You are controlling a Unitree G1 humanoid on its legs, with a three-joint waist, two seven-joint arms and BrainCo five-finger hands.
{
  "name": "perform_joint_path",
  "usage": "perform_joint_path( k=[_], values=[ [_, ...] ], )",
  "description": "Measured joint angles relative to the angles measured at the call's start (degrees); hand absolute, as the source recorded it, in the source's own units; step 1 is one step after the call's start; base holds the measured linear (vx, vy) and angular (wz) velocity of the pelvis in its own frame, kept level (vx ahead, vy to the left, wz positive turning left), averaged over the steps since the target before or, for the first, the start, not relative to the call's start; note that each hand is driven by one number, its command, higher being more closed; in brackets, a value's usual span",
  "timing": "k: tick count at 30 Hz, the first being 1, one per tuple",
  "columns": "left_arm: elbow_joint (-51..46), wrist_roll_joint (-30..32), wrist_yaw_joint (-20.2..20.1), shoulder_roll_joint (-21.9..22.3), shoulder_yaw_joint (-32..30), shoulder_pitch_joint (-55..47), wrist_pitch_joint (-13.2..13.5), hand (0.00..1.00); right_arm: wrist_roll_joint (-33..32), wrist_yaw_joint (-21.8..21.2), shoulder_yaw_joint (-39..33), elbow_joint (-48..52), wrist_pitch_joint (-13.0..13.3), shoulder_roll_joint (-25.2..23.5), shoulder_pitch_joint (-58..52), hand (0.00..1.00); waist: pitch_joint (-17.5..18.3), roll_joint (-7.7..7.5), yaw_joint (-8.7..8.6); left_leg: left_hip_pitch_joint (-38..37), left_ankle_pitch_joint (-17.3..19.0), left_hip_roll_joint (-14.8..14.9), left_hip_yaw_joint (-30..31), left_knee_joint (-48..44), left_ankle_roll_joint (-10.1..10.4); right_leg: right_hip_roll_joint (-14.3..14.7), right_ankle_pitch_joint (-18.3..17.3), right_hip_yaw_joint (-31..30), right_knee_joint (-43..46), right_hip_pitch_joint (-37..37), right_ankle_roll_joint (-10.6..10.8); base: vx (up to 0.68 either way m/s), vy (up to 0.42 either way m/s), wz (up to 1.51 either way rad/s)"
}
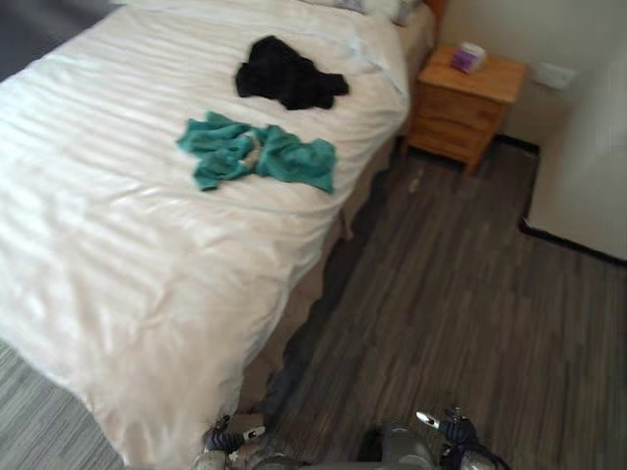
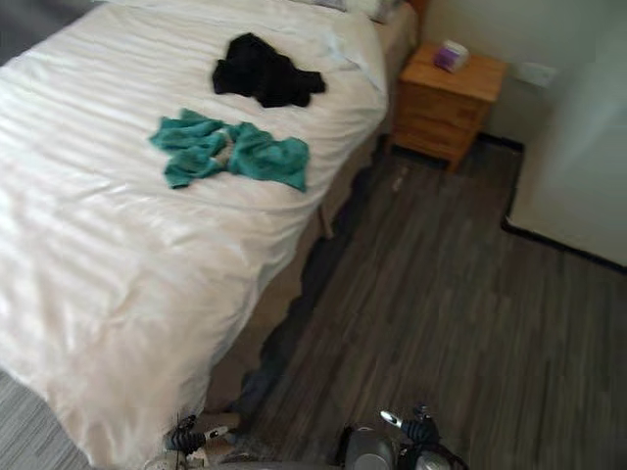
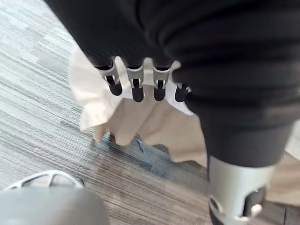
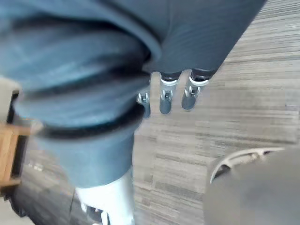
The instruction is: Tidy the bed and pick cloth on bed and put in laundry
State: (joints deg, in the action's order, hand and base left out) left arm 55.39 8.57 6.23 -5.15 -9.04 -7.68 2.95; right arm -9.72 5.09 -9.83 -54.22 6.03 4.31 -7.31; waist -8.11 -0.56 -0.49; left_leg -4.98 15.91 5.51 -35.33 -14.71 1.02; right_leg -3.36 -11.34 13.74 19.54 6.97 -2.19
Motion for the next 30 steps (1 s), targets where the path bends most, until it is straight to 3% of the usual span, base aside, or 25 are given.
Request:
perform_joint_path(
  k=[2, 4, 8, 10, 11, 12, 13, 14, 15, 24, 30],
  values=[
    [-0.1, 0.09, -0.02, 0.6, 0.7, 0.77, 0.15, 0.0, 1.38, 0.19, -0.88, -0.99, -0.02, 0.71, 0.58, 0.0, 1.45, 2.21, -0.14, 0.48, -2.58, 1.45, -3.55, 3.99, 0.14, 3.17, 2.95, -3.47, -8.15, -0.8, 1.05, -0.12, -0.06, -1.38],
    [-0.08, 0.2, -0.01, 0.78, 2.07, 1.73, 0.14, 0.0, 1.4, 0.18, -0.91, -1.32, -0.29, 0.61, 0.07, 0.0, 1.39, 2.18, -0.28, 0.64, -2.66, 2.2, -6.55, 2.79, 0.23, 3.06, 3.69, -2.9, -10.91, -1.62, 1.52, -0.04, 0.004, -0.86],
    [0.1, 2.34, 0.16, 2.11, 2.03, 2.27, 0.2, 0.0, 1.42, 0.13, -1.3, -1.96, -0.21, 0.5, -2.05, 0.0, 0.95, 1.89, -0.28, -0.84, -2.27, 6.58, -10.75, -8.59, 0.72, 4.33, 9.69, -6.53, -19.37, -8.5, 1.6, -0.01, -0.022, -0.64],
    [0.13, 2.33, 0.17, 2.17, 1.96, 2.41, 0.18, 0.0, 1.44, 0.1, -1.33, -2.77, -0.14, 0.56, -2.0, 0.0, 0.56, 2.39, -0.17, -0.73, -2.15, 8.46, -10.92, -13.07, 0.92, 4.95, 10.11, -8.47, -19.76, -9.31, 1.47, 0.01, -0.009, -0.74],
    [0.12, 2.26, 0.21, 2.53, 1.74, 2.59, 0.29, 0.0, 1.51, 0.03, -1.31, -3.09, -0.02, 1.02, -1.97, 0.0, -0.42, 2.63, -0.12, 1.6, -1.44, 9.74, -6.69, -18.77, 0.44, 5.46, 10.19, -11.58, -19.3, -9.88, 1.35, 0.0, 0.01, -0.83],
    [0.14, 2.1, 0.28, 2.83, 1.66, 2.6, 0.38, 0.0, 1.6, 0.01, -1.29, -3.62, -0.05, 1.44, -1.75, 0.0, -0.45, 3.02, 0.07, 2.71, -0.9, 8.63, -1.85, -18.64, 0.13, 5.48, 10.2, -13.22, -18.8, -9.48, 1.34, 0.0, 0.087, -1.36],
    [0.12, 1.77, 0.3, 3.23, 1.72, 2.7, 0.83, 0.0, 2.3, 0.03, -1.33, -5.07, -0.31, 2.31, -1.04, 0.0, -0.86, 3.97, 0.26, 3.73, -0.7, 4.53, 9.63, -15.47, 0.23, 5.38, 10.27, -16.75, -17.52, -8.49, 1.47, 0.0, 0.112, -1.34],
    [0.31, 1.47, 0.33, 3.33, 1.85, 2.62, 0.85, 0.0, 2.89, 0.05, -1.52, -5.79, -0.37, 2.58, -0.98, 0.0, -0.97, 4.42, 0.19, 3.78, -0.88, 2.19, 16.48, -12.2, 0.54, 5.29, 10.55, -18.79, -17.21, -8.14, 1.91, 0.0, 0.1, -1.11],
    [2.61, -3.31, 0.4, 5.46, 1.59, 3.09, 0.76, 0.0, 3.82, 0.22, -4.81, -6.77, -2.44, 1.03, -3.14, 0.0, 0.83, 3.47, 1.3, -3.77, -3.52, 0.49, 19.59, 7.9, 3.35, 5.74, 16.22, -20.13, -25.19, -10.41, 3.57, 0.0, 0.026, -0.44],
    [2.66, -4.03, 0.26, 5.28, 1.62, 3.09, 0.85, 0.0, 3.74, 0.21, -4.97, -6.78, -2.46, 0.9, -3.04, 0.0, 0.74, 3.33, 1.4, -3.67, -4.52, 0.29, 19.82, 9.71, 3.13, 5.51, 16.08, -19.11, -25.25, -9.63, 3.57, 0.0, -0.004, 0.05],
    [3.36, -6.92, 0.03, 4.67, 2.62, 3.99, 1.41, 0.0, 3.45, -0.14, -6.07, -6.78, -2.62, 0.94, -1.22, 0.0, 0.43, 3.45, 1.46, -2.64, -4.84, 1.68, 20.0, 10.65, 3.78, 5.62, 13.37, -12.54, -24.2, -8.34, 2.32, 0.03, -0.04, 0.07]
  ],
)
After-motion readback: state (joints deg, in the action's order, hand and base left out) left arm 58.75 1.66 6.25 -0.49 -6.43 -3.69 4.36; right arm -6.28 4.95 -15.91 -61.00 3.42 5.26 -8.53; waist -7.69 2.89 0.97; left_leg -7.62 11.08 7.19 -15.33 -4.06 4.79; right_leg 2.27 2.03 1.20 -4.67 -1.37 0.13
